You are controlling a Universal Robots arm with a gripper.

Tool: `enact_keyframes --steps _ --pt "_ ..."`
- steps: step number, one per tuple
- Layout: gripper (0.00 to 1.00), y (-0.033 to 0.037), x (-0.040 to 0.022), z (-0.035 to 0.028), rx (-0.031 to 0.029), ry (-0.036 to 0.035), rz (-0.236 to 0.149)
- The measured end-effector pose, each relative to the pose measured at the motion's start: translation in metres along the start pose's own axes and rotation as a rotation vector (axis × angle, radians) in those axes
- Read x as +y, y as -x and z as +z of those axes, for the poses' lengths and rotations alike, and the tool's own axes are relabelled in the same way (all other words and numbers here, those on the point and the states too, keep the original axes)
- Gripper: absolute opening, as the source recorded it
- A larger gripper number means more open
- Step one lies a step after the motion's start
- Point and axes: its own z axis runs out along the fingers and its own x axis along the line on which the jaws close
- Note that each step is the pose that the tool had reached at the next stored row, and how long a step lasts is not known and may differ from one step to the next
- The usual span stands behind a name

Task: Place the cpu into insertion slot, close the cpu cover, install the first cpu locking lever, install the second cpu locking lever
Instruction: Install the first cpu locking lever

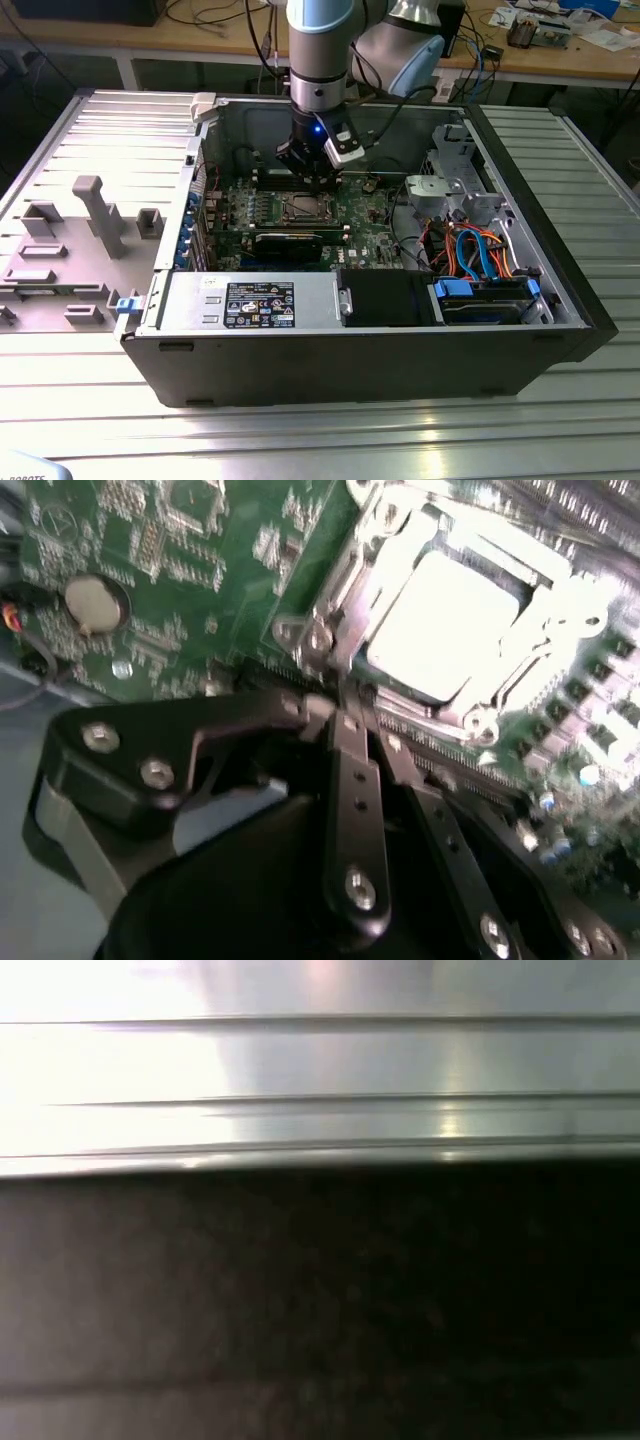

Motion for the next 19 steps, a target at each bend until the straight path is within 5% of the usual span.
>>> enact_keyframes --steps 3,4,6,13,19 --pt "0.11 0.0005 -0.0002 0.0002 0.0008 0.0036 0.000" --pt "0.11 0.0008 -0.0002 0.0003 0.0006 0.0127 0.001" --pt "0.11 0.0009 0.0003 0.0001 0.0006 0.0184 0.001" --pt "0.11 0.0014 0.0017 -0.0119 0.0007 0.0181 0.001" --pt "0.11 0.0016 -0.0036 -0.0123 0.0004 0.0130 0.001"
